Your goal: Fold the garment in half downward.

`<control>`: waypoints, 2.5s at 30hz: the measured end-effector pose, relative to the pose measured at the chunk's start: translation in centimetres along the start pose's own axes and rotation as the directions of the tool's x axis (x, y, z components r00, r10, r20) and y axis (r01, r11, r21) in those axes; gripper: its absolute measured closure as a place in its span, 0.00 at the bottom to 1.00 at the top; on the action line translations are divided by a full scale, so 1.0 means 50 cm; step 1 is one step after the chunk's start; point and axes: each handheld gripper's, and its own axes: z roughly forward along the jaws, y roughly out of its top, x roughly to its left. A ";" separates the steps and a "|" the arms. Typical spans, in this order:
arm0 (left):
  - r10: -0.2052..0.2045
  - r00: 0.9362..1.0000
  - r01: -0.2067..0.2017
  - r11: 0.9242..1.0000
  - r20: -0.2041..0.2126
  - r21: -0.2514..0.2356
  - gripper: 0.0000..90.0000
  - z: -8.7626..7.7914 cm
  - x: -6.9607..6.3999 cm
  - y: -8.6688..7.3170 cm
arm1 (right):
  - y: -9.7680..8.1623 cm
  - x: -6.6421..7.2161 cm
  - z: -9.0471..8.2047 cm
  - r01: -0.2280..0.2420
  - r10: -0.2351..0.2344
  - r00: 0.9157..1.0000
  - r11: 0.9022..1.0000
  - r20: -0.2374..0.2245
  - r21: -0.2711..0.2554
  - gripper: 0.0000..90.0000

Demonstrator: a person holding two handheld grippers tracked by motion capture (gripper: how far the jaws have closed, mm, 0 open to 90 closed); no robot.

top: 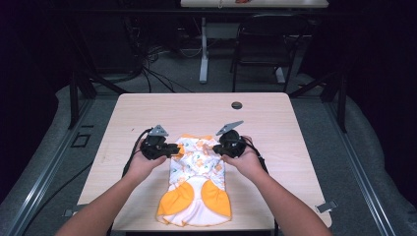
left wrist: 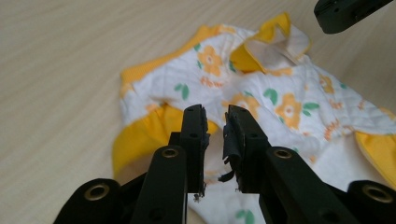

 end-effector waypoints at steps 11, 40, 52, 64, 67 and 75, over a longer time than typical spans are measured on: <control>-0.076 0.995 0.077 0.997 -0.067 0.010 0.84 0.077 0.068 0.038 | 0.057 -0.054 0.078 -0.014 0.013 0.997 1.000 0.078 0.008 0.83; -0.156 0.985 0.161 0.984 -0.076 0.071 0.78 0.140 0.093 -0.006 | 0.015 -0.101 0.151 -0.148 0.143 0.986 0.987 0.082 0.055 0.76; -0.164 0.985 0.166 0.985 -0.048 0.043 0.97 0.118 0.088 0.006 | 0.023 -0.100 0.134 -0.132 0.132 0.991 0.990 0.001 0.052 0.95; -0.133 0.990 0.130 0.990 -0.053 -0.057 0.98 0.050 0.085 0.035 | 0.057 -0.083 0.066 -0.053 0.054 0.998 0.997 0.010 -0.052 0.96; -0.115 0.992 0.111 0.991 -0.044 -0.081 0.98 0.028 0.083 0.046 | 0.065 -0.078 0.041 -0.041 0.042 0.999 0.995 0.012 -0.090 0.96; -0.071 0.996 0.065 0.993 -0.057 -0.099 0.98 0.003 0.072 0.064 | 0.067 -0.076 0.023 -0.028 0.031 0.999 0.993 0.025 -0.116 0.96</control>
